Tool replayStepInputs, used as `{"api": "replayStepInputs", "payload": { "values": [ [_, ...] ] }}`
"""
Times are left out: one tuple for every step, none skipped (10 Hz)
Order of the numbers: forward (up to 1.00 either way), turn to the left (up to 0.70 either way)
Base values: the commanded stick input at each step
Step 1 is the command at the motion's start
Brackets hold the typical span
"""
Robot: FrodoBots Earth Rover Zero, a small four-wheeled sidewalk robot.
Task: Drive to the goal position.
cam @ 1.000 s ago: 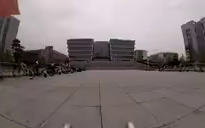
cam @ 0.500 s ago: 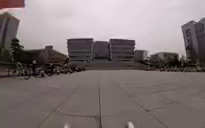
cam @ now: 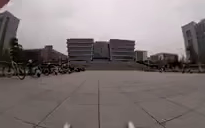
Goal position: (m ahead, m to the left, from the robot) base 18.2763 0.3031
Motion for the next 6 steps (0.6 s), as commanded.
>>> {"api": "replayStepInputs", "payload": {
  "values": [
    [0.70,0.03],
    [0.70,0.11],
    [0.70,0.07],
    [0.70,0.01],
    [0.70,0.00],
    [0.70,0.00]
  ]
}}
